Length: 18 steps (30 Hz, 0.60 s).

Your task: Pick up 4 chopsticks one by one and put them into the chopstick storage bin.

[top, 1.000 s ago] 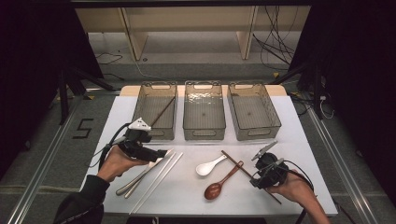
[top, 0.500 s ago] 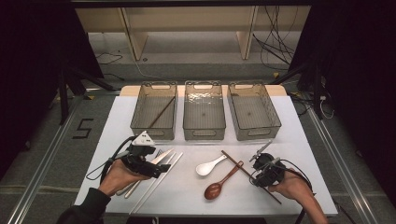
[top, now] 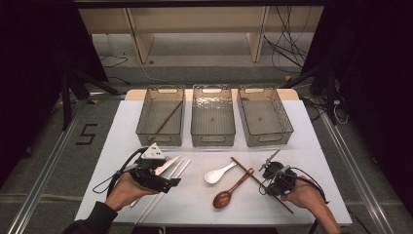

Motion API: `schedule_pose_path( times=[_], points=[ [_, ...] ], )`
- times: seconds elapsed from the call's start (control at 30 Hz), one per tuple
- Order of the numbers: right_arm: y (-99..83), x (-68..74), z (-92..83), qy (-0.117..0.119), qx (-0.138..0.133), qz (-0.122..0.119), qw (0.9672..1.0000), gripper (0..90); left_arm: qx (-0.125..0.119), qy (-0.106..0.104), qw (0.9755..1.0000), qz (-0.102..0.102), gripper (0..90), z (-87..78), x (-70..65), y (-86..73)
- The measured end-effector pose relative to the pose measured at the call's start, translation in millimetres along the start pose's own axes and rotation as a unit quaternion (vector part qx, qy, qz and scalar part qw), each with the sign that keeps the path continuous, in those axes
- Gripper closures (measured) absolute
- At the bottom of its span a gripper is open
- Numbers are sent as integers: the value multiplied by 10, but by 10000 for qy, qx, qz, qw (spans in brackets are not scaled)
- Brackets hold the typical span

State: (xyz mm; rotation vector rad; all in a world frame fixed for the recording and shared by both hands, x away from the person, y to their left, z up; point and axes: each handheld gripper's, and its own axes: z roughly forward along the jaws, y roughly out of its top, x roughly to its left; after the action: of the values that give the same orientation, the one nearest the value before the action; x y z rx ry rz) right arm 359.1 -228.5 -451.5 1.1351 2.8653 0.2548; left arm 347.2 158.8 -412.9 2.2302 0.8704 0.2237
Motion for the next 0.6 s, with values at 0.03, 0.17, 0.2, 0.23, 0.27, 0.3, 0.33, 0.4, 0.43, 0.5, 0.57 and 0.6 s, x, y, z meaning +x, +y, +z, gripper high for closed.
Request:
schedule_pose_path(
  times=[0.03, 0.17, 0.2, 0.23, 0.27, 0.3, 0.33, 0.4, 0.43, 0.5, 0.57, 0.6],
  points=[
    [14, -8, 9, -3, 35, -51, 10000, 831, 14, 1, 10000, 33, 129, 5, 0, 1],
    [35, -1, 12, -28, 73, -58, 10000, 842, 35, 30, 10000, 27, 129, 17, 2, -7],
    [39, -1, 11, -33, 77, -64, 9999, 847, 22, 29, 10000, 30, 129, 15, -1, -4],
    [42, -3, 11, -47, 54, -84, 9999, 855, 27, 22, 10000, 53, 129, 12, -1, -1],
    [43, -2, 6, -60, 45, -97, 9999, 857, 16, 19, 10000, 63, 129, 11, -2, 1],
    [42, 3, 1, -77, 49, -106, 9999, 859, -1, 26, 10000, 58, 129, 12, -1, 1],
    [40, 4, -7, -65, 33, -114, 9999, 860, 5, 26, 10000, 53, 129, 12, 5, 0],
    [32, 0, -28, -77, -6, -169, 9998, 862, 19, 45, 10000, 42, 129, 13, 20, -4],
    [29, 3, -41, -85, -27, -155, 9998, 863, 17, 50, 10000, 36, 130, 14, 24, -6],
    [22, -2, -74, -106, -123, -202, 9997, 863, 12, 51, 10000, 45, 130, 9, 32, -6],
    [24, 4, -137, -135, -273, -216, 9993, 864, -4, 34, 10000, 36, 130, -1, 32, -2],
    [25, 10, -156, -134, -332, -236, 9991, 864, -18, 37, 10000, 37, 130, -1, 32, 1]
  ],
)
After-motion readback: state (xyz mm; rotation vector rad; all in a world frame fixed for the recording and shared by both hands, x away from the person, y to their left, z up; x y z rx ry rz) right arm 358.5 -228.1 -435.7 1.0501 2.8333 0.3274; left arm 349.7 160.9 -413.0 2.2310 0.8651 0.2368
